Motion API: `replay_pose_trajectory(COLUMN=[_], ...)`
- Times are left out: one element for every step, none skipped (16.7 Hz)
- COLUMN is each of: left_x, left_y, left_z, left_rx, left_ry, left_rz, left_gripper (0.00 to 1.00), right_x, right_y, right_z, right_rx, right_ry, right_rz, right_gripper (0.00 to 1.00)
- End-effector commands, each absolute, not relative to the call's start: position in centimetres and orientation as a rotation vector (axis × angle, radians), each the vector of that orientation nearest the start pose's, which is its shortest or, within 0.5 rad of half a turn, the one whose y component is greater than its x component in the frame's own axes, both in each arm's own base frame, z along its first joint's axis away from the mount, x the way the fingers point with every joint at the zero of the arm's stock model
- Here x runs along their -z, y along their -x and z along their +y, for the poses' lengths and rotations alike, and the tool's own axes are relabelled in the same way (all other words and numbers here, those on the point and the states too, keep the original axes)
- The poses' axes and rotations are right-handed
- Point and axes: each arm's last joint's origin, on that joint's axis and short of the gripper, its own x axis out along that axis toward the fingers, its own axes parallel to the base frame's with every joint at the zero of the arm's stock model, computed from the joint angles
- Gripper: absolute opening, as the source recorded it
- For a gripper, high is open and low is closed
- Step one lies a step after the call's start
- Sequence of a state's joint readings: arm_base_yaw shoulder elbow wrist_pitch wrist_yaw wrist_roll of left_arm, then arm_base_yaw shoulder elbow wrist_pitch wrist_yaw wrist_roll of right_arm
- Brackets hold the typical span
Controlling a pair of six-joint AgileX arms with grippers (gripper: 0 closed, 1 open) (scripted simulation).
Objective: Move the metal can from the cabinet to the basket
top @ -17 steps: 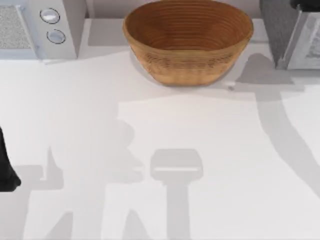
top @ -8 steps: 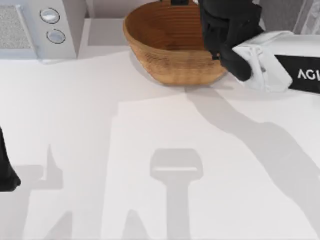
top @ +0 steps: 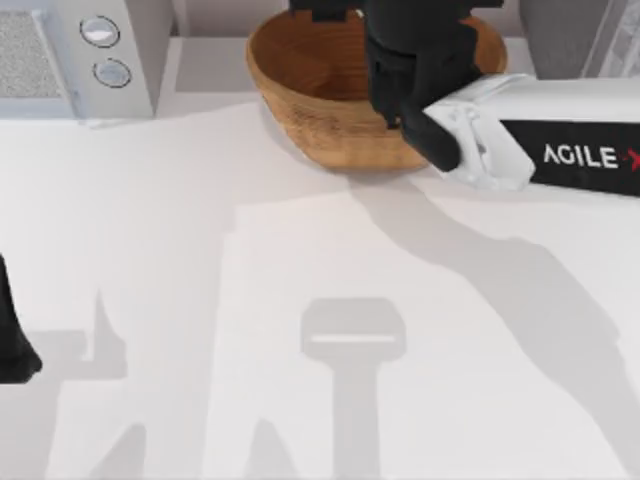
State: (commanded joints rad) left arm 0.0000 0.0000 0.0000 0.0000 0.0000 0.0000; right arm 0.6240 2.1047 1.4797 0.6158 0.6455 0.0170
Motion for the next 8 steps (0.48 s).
replay_pose_trajectory(left_x=[-16.0, -16.0, -16.0, -16.0, -16.0, -16.0, -16.0, -16.0], left_y=[-10.6, -10.6, -10.6, -10.6, -10.6, -10.6, -10.6, -10.6], left_z=[-0.1, -0.1, -0.1, -0.1, -0.1, -0.1, -0.1, -0.1], left_rx=[0.000, 0.000, 0.000, 0.000, 0.000, 0.000, 0.000, 0.000], left_ry=[0.000, 0.000, 0.000, 0.000, 0.000, 0.000, 0.000, 0.000], left_rz=[0.000, 0.000, 0.000, 0.000, 0.000, 0.000, 0.000, 0.000], left_gripper=[1.00, 1.00, 1.00, 1.00, 1.00, 1.00, 1.00, 1.00], right_x=[-22.7, -22.6, -22.4, -22.3, -22.4, -22.5, -22.3, -22.1], right_y=[-40.4, -40.5, -40.8, -41.1, -41.5, -41.9, -42.3, -42.5], right_z=[27.2, 27.2, 27.2, 27.3, 27.4, 27.4, 27.5, 27.4], right_rx=[-0.001, -0.001, -0.001, -0.001, -0.002, -0.002, -0.002, -0.002], right_ry=[0.006, 0.006, 0.007, 0.006, 0.002, -0.002, -0.002, -0.001], right_rz=[0.011, 0.012, 0.012, 0.010, 0.004, -0.002, -0.002, -0.001], right_gripper=[0.00, 0.00, 0.00, 0.00, 0.00, 0.00, 0.00, 0.00])
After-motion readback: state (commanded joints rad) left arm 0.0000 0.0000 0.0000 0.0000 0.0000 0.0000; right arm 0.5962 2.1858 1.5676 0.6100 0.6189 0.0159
